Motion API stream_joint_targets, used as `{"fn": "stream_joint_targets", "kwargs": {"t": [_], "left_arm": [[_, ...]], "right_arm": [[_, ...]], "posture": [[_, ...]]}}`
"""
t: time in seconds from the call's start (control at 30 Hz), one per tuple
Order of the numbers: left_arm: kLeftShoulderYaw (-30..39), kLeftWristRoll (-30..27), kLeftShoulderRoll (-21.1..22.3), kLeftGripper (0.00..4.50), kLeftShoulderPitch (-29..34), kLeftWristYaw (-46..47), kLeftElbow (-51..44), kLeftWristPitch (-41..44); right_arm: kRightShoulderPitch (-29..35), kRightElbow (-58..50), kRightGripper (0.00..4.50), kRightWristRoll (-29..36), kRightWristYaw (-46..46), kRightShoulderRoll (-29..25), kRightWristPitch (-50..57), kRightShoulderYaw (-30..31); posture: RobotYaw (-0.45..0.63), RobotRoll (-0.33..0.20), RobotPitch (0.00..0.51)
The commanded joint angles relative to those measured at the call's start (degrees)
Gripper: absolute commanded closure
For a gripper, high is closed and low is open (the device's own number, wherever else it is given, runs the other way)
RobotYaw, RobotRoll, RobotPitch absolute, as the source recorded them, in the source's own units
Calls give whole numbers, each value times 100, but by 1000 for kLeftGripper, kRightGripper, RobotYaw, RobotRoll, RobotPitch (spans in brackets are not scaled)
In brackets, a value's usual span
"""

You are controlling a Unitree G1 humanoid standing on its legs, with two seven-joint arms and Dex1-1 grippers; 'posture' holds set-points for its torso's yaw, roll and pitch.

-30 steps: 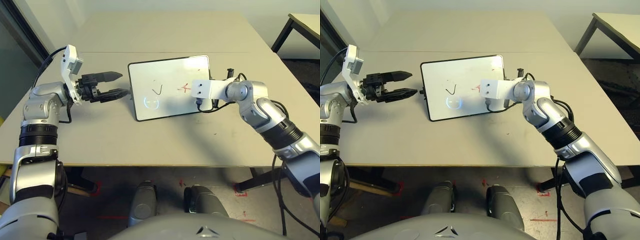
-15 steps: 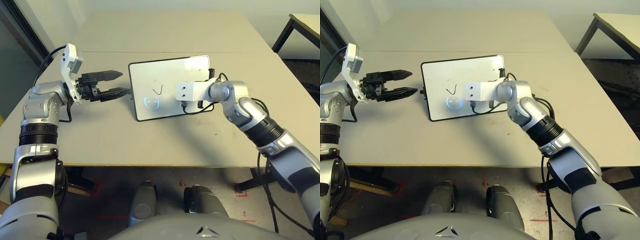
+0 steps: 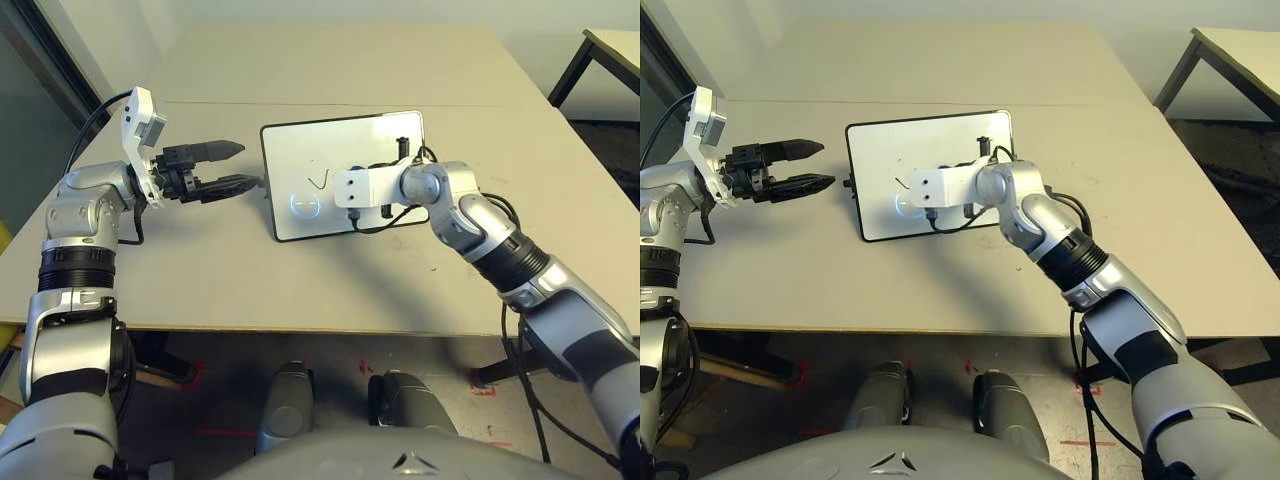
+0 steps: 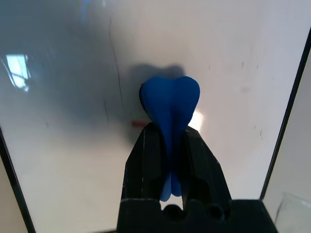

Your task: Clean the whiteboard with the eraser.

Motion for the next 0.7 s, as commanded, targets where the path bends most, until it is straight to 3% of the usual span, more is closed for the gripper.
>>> {"fn": "stream_joint_targets", "kwargs": {"t": [0.03, 0.4, 0.7], "left_arm": [[-34, 75, -2, 0, -93, -23, 52, -25], [-49, 84, -17, 0, -123, -27, 68, -37], [-57, 102, -17, 0, -152, -27, 103, -54]], "right_arm": [[69, 242, 4178, -91, -28, -122, -12, -63], [81, 565, 4178, -174, -99, -587, -275, -184], [146, 419, 4178, -125, -31, -447, -348, -145]], "posture": [[273, 0, 36], [269, 0, 37], [270, 0, 37]]}}
